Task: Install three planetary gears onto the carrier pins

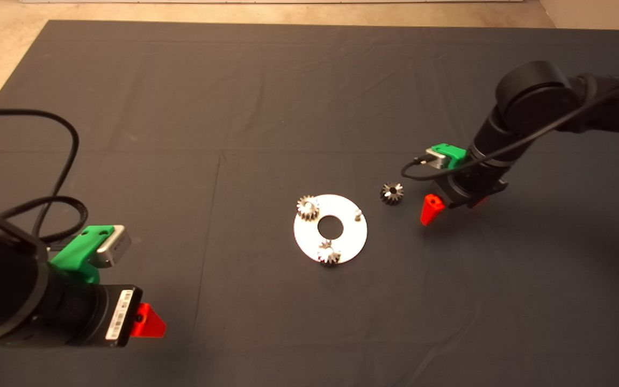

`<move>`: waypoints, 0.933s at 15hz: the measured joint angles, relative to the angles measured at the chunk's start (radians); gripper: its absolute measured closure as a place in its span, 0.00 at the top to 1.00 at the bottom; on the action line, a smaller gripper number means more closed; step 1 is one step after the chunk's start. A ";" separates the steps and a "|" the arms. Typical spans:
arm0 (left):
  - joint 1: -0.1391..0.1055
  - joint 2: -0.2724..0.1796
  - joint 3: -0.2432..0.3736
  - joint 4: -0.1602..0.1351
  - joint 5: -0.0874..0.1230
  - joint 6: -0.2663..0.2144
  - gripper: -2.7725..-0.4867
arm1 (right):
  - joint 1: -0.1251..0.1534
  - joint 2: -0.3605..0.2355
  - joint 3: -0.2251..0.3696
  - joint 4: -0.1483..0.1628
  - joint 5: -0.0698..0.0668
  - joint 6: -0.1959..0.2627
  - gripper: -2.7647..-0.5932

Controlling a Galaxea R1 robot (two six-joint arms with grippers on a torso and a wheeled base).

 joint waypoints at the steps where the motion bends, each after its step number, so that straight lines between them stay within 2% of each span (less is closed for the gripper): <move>1: 0.000 0.009 0.001 -0.012 0.000 -0.006 0.81 | 0.003 0.020 -0.048 0.000 0.001 -0.005 1.00; 3: 0.000 0.018 0.006 -0.034 0.000 -0.013 0.81 | 0.014 0.044 -0.096 -0.004 -0.002 -0.011 1.00; 4: 0.000 0.021 0.007 -0.042 0.000 -0.016 0.81 | 0.022 0.064 -0.111 -0.005 -0.010 -0.022 1.00; 7: 0.000 0.026 0.010 -0.053 0.001 -0.017 0.81 | 0.024 0.152 -0.211 -0.011 -0.005 -0.066 1.00; 8: 0.000 0.027 0.010 -0.056 0.001 -0.017 0.81 | 0.025 0.198 -0.264 -0.022 0.001 -0.085 1.00; 10: 0.000 0.028 0.010 -0.057 0.001 -0.020 0.81 | 0.024 0.226 -0.277 -0.023 0.003 -0.097 1.00; 14: 0.000 0.029 0.011 -0.061 0.001 -0.021 0.81 | 0.025 0.242 -0.283 -0.028 0.001 -0.118 1.00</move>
